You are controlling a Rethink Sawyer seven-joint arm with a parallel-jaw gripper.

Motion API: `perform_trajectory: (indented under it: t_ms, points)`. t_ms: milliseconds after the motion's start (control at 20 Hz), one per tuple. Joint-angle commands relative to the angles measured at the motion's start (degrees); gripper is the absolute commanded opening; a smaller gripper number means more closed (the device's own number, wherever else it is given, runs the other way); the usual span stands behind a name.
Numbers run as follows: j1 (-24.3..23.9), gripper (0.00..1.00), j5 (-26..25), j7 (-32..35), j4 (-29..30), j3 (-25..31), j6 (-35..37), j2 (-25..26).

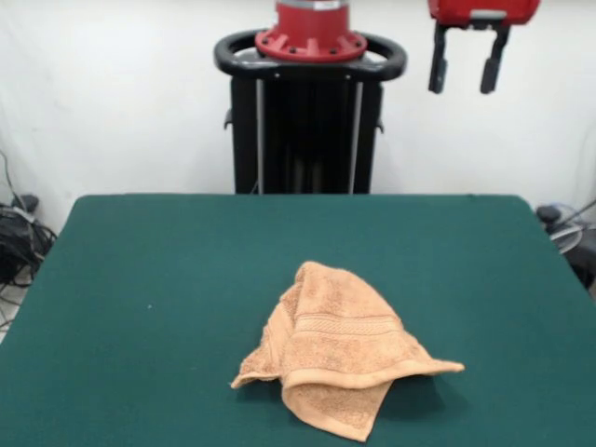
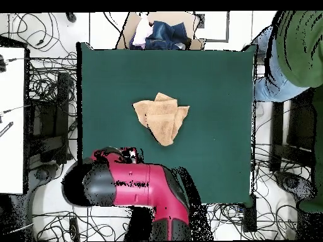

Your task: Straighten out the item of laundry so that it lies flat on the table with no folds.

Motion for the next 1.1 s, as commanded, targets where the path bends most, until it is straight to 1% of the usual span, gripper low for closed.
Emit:
perform_trajectory:
  t_ms: [50, 300, 550, 900, 1100]
  points:
    - [-3.03, 1.0, -1.77, 6.91, -1.96, 0.01, 5.33, 6.08]
    - [-4.77, 1.0, -2.41, 6.22, -4.49, 0.52, 4.26, 9.22]
    - [-6.89, 1.0, -3.81, 3.74, -7.71, 1.64, 3.19, 12.98]
    - [-8.95, 1.0, -3.38, 2.56, -10.15, 3.15, 2.66, 17.08]
    - [-9.79, 1.0, -2.43, 3.26, -9.82, 4.98, -3.2, 20.14]
